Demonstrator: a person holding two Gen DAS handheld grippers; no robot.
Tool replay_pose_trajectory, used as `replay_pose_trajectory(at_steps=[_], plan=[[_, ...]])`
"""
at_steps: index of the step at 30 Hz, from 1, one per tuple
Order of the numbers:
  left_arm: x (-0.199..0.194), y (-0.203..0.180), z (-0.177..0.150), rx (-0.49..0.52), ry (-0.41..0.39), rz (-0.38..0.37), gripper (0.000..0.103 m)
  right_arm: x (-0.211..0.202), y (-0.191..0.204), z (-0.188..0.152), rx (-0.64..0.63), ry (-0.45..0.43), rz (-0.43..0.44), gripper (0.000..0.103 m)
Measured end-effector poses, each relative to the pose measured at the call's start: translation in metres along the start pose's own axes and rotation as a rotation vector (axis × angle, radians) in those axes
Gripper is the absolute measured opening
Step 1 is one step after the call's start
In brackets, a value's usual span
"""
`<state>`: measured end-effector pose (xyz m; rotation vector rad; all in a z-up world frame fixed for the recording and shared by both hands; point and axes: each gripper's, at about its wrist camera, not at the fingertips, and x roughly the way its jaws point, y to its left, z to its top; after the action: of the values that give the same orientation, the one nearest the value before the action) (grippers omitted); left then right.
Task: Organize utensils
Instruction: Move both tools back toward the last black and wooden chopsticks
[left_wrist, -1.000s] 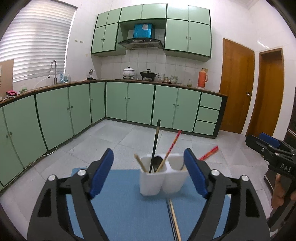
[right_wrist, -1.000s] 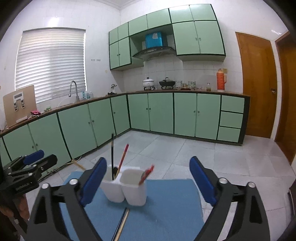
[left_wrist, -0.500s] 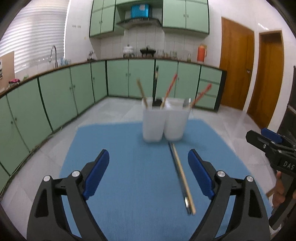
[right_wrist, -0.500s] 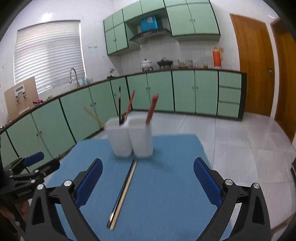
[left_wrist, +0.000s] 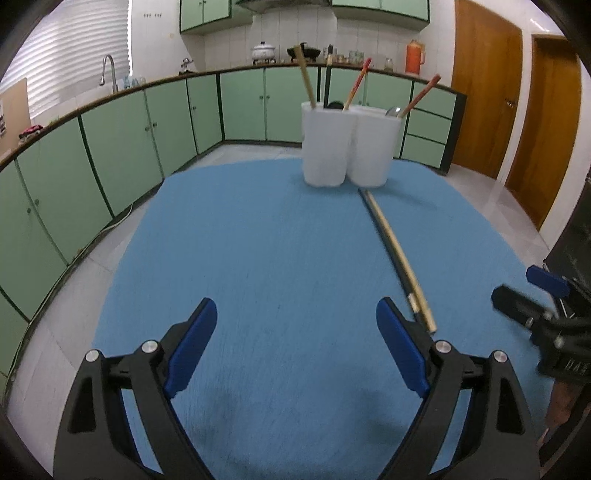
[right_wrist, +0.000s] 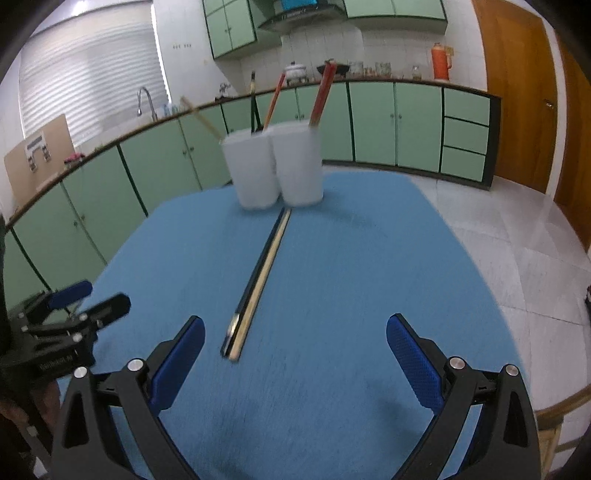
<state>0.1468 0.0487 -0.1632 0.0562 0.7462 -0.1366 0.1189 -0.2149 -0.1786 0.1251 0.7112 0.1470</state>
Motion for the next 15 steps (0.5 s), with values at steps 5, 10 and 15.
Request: replay_pose_trajectory(at_steps=[5,10,15], plan=[[0.004,0.006,-0.008,-0.014,0.023,0.008,0.086,0.011,0.014,-0.012,-0.039,0.042,0.005,0.082],[0.004,0.008,-0.009,-0.024,0.029,0.004,0.086,0.022,0.026,-0.019,-0.07,0.086,-0.002,0.06],[0.005,0.006,-0.007,-0.029,0.031,0.0,0.086,0.028,0.029,-0.026,-0.078,0.108,-0.007,0.045]])
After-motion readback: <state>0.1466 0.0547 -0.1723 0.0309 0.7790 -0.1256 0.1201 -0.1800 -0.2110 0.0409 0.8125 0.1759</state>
